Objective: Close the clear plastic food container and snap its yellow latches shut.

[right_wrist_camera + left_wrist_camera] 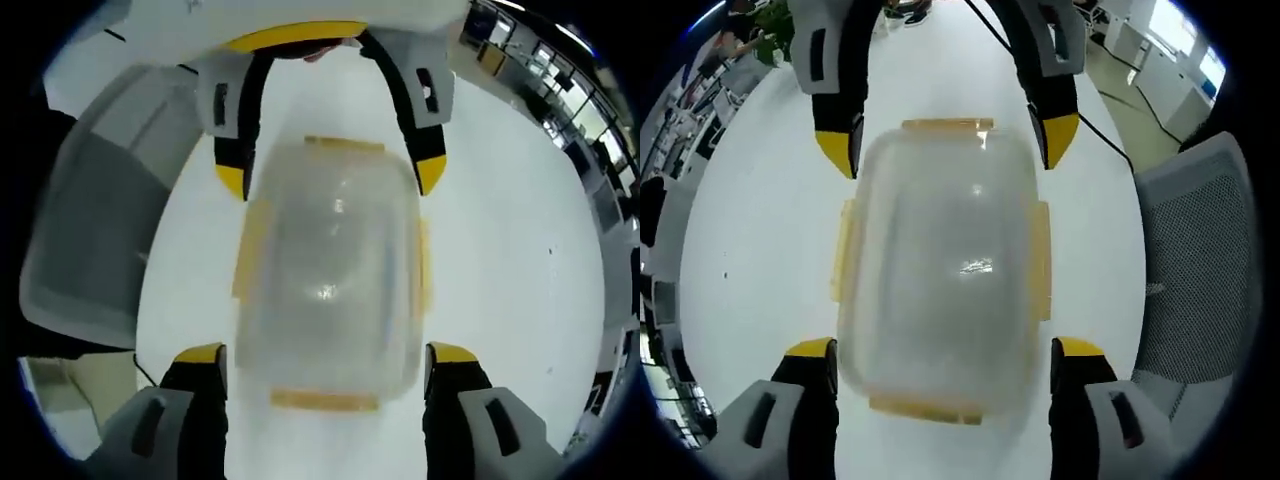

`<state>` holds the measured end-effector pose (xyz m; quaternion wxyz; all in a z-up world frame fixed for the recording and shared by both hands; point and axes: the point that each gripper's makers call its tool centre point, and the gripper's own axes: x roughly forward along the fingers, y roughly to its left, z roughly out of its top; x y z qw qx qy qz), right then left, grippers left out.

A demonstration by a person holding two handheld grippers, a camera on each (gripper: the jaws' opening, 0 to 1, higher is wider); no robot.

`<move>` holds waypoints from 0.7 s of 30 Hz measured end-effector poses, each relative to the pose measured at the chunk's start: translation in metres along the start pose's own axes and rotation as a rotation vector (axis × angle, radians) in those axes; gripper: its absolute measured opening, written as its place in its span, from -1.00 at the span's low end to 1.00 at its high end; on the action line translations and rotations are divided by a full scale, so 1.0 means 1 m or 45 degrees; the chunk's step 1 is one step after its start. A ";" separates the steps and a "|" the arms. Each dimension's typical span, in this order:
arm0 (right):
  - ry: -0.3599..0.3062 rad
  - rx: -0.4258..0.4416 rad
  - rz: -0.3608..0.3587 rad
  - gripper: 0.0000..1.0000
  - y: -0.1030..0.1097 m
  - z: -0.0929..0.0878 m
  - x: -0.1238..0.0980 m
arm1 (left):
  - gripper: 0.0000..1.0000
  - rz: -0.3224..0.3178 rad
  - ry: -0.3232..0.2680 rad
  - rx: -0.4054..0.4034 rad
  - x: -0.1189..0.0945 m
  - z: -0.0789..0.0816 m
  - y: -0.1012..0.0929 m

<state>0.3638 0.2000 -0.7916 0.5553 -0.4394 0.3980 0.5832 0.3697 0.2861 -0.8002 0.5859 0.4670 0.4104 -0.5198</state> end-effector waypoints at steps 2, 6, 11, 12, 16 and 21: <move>0.004 0.003 0.005 0.59 0.001 -0.001 0.001 | 0.76 0.000 0.006 0.003 0.001 -0.001 0.000; 0.006 0.004 -0.004 0.56 0.000 -0.003 0.003 | 0.72 0.003 0.009 0.001 0.004 -0.002 0.003; -0.002 0.021 -0.009 0.56 -0.001 -0.003 0.005 | 0.70 0.012 0.006 -0.011 0.010 -0.002 0.006; -0.004 0.021 -0.009 0.55 -0.001 -0.003 0.005 | 0.71 0.015 0.008 -0.012 0.011 -0.001 0.006; -0.025 0.037 -0.007 0.55 -0.002 -0.003 0.006 | 0.72 0.020 0.019 -0.003 0.012 -0.002 0.006; -0.037 0.075 -0.023 0.53 0.001 -0.002 0.006 | 0.71 0.009 0.004 0.040 0.011 -0.002 0.007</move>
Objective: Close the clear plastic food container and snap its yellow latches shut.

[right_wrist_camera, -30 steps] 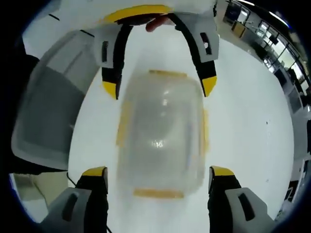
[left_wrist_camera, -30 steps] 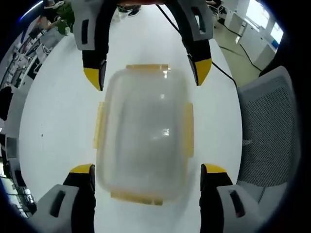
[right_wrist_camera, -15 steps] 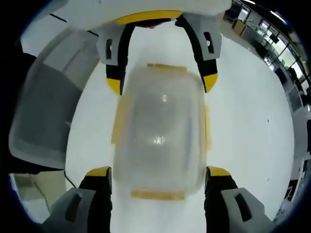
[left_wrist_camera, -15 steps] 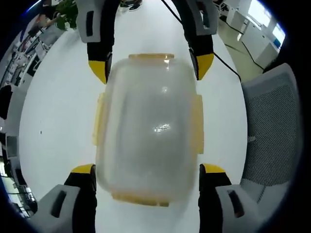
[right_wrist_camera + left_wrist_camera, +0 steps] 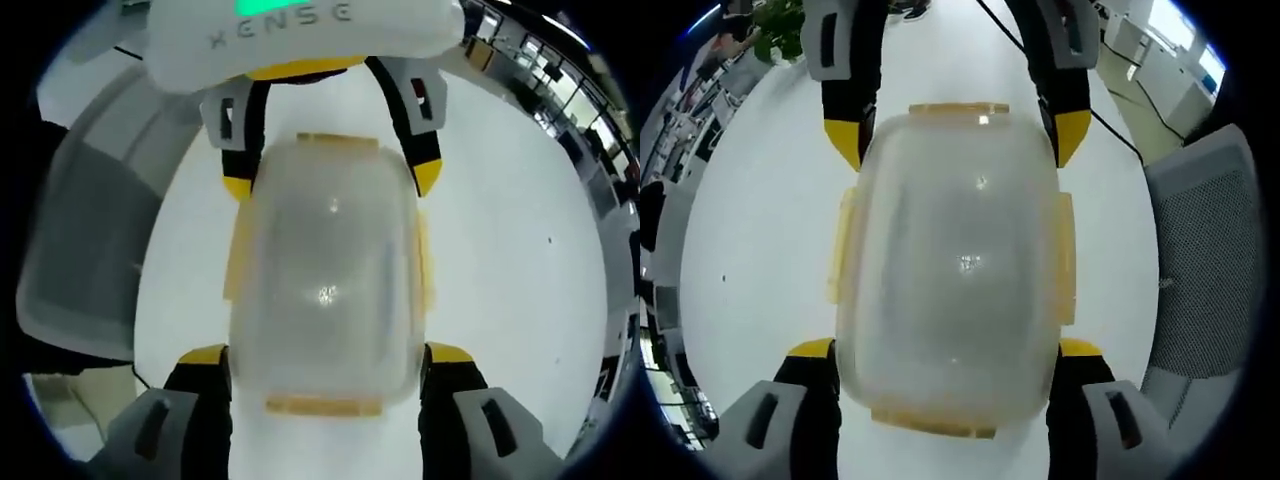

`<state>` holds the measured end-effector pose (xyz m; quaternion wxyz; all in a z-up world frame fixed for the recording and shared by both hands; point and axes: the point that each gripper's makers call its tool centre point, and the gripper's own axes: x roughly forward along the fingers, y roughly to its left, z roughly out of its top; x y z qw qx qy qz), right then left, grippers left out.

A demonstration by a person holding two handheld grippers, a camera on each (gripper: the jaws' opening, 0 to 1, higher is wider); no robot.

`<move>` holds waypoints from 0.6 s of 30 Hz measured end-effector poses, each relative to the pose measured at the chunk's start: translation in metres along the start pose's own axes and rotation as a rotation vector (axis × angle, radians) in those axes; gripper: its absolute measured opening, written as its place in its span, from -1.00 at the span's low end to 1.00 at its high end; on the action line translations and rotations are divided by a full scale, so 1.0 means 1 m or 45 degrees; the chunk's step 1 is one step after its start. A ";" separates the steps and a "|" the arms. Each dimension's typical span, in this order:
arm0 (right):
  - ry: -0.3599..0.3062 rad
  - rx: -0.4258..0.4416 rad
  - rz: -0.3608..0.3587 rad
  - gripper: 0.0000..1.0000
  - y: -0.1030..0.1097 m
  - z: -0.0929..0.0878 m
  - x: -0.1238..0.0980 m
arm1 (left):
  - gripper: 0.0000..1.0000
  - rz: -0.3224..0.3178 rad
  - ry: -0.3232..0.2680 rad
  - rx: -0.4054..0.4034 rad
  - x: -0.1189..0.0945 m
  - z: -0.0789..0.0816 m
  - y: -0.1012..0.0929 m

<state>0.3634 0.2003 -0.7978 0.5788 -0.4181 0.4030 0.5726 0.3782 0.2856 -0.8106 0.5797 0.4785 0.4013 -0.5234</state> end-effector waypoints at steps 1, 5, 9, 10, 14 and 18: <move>-0.003 0.004 -0.004 0.53 0.000 0.000 0.000 | 0.71 -0.001 0.003 0.003 0.000 0.000 0.000; -0.011 0.010 -0.010 0.53 -0.001 0.000 0.000 | 0.71 0.000 0.013 0.007 0.001 0.000 0.000; 0.011 0.009 -0.014 0.53 -0.001 0.001 0.000 | 0.71 0.004 0.007 0.001 0.001 0.000 0.001; 0.015 0.010 -0.013 0.53 -0.001 0.001 0.001 | 0.71 0.007 0.007 -0.001 0.001 -0.001 0.001; 0.044 0.006 -0.012 0.53 -0.001 0.001 0.002 | 0.72 0.019 -0.018 -0.009 0.002 0.000 0.001; 0.038 0.012 -0.018 0.54 -0.001 0.000 0.002 | 0.73 0.036 0.011 0.011 0.004 -0.002 0.000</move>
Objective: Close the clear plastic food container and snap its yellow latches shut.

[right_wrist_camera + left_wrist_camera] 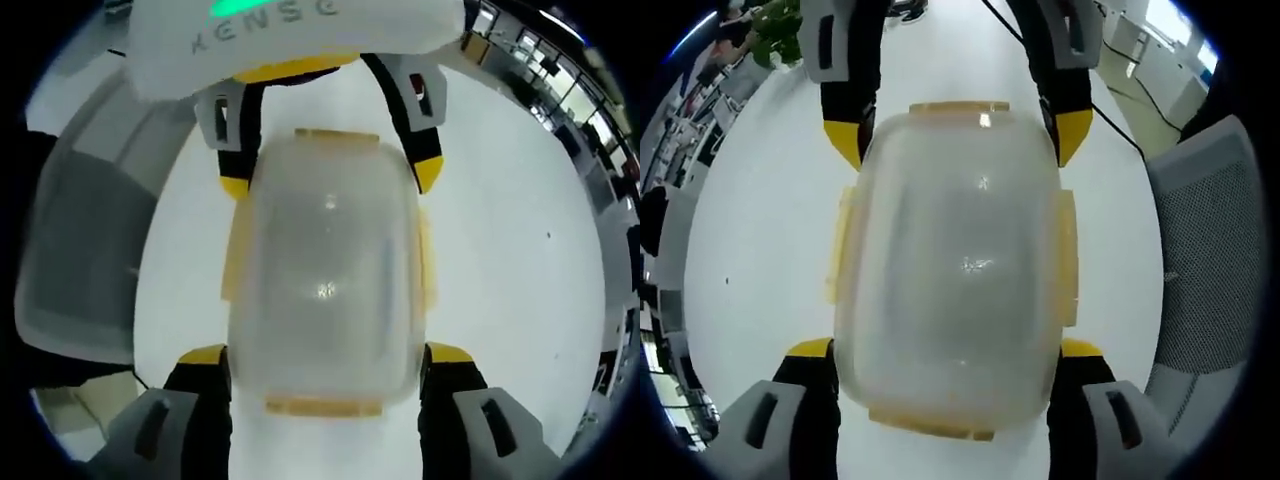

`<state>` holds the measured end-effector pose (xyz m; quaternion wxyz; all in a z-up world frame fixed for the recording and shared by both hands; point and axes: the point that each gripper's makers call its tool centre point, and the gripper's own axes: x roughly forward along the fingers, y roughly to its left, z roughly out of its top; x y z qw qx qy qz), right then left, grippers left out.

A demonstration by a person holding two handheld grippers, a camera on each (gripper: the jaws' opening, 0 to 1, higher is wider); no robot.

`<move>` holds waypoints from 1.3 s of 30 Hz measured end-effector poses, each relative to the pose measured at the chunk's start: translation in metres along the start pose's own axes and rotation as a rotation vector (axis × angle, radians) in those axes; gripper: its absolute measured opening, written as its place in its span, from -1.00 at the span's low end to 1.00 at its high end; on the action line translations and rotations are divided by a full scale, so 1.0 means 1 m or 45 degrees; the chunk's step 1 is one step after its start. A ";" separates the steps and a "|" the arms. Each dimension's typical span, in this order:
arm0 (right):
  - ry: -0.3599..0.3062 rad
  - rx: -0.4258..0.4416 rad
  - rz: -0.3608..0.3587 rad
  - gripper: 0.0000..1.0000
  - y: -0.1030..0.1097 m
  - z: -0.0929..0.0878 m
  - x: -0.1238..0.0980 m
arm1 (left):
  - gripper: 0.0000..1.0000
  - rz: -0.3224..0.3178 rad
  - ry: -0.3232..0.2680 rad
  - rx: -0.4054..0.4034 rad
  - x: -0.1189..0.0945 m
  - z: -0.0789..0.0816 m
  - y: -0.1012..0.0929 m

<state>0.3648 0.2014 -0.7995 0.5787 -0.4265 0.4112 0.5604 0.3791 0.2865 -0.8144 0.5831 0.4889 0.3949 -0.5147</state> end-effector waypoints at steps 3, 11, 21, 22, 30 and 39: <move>-0.026 0.023 -0.006 0.54 0.001 0.005 0.001 | 0.73 0.001 0.019 0.029 0.000 -0.006 0.001; 0.014 0.020 -0.009 0.54 0.002 0.012 0.005 | 0.73 -0.003 0.017 0.031 -0.002 -0.012 0.000; -0.022 0.024 -0.008 0.54 -0.001 0.024 0.009 | 0.73 -0.004 0.037 0.036 -0.004 -0.026 0.003; -0.020 0.025 -0.009 0.54 0.000 0.025 0.009 | 0.73 -0.004 0.034 0.036 -0.004 -0.027 0.003; -0.004 0.031 -0.008 0.54 -0.003 0.034 0.012 | 0.73 0.000 0.008 0.022 -0.005 -0.035 0.007; 0.017 0.034 -0.008 0.54 -0.004 0.048 0.017 | 0.73 0.005 0.000 0.028 -0.007 -0.050 0.008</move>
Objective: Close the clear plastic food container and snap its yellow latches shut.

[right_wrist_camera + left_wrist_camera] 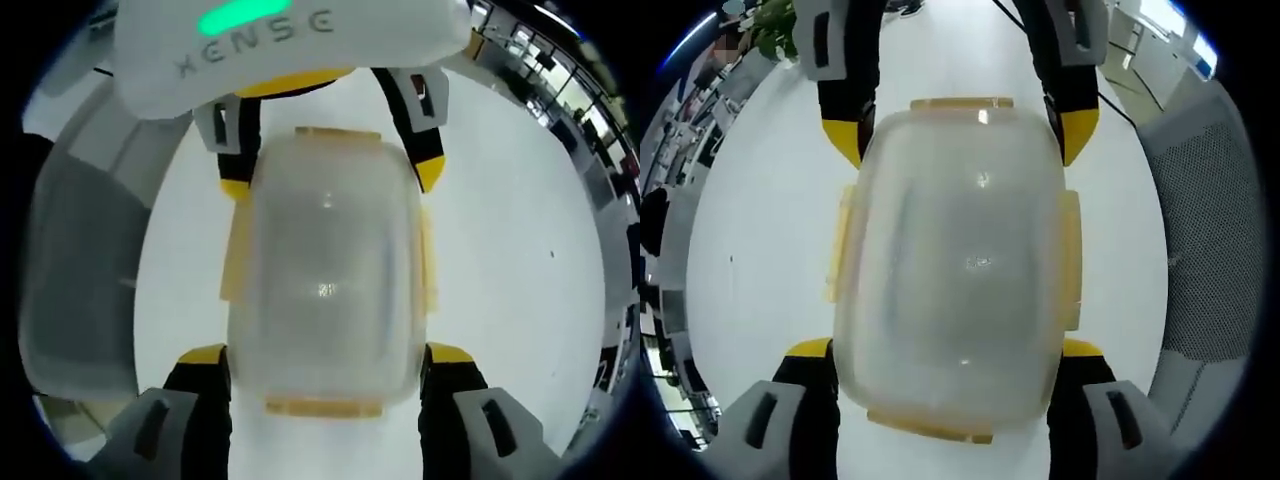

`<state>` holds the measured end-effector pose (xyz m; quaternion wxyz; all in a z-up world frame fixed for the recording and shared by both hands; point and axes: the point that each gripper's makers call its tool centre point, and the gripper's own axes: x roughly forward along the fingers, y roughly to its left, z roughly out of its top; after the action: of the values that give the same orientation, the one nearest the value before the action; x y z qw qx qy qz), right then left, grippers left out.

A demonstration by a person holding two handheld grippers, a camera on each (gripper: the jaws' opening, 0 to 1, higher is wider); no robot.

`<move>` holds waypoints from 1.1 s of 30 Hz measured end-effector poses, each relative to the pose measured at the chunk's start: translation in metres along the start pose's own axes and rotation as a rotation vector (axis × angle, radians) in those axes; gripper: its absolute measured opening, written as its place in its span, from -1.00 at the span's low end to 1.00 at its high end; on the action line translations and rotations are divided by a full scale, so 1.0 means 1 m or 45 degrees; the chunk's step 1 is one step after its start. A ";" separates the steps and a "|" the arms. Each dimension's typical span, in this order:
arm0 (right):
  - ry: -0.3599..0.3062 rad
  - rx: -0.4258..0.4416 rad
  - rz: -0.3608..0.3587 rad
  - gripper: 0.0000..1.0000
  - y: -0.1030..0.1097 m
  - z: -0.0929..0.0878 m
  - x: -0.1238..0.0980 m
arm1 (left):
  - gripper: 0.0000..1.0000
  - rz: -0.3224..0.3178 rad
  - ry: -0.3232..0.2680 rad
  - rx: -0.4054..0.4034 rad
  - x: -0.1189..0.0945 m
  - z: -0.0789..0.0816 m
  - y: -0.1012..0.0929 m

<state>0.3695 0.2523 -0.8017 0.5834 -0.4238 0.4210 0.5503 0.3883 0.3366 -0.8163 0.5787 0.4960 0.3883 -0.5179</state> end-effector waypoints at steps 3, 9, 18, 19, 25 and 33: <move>0.000 -0.001 -0.001 0.54 0.000 0.005 0.002 | 0.73 0.000 -0.005 -0.004 -0.001 -0.006 0.000; 0.007 -0.002 -0.002 0.55 -0.001 0.012 0.004 | 0.74 0.000 -0.007 -0.006 -0.003 -0.012 -0.001; -0.005 -0.004 0.001 0.55 0.002 0.025 0.008 | 0.74 0.002 0.014 -0.004 -0.005 -0.025 -0.003; -0.003 -0.005 0.001 0.55 0.002 0.026 0.009 | 0.74 0.003 0.014 -0.005 -0.006 -0.027 -0.004; 0.000 0.005 -0.003 0.55 0.003 0.034 0.011 | 0.74 0.002 0.005 0.005 -0.008 -0.035 -0.002; 0.018 0.009 -0.004 0.55 0.002 0.043 0.014 | 0.74 0.001 -0.001 0.007 -0.010 -0.043 -0.001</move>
<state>0.3693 0.2978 -0.8023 0.5826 -0.4263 0.4264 0.5450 0.3889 0.3811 -0.8160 0.5777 0.4976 0.3865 -0.5189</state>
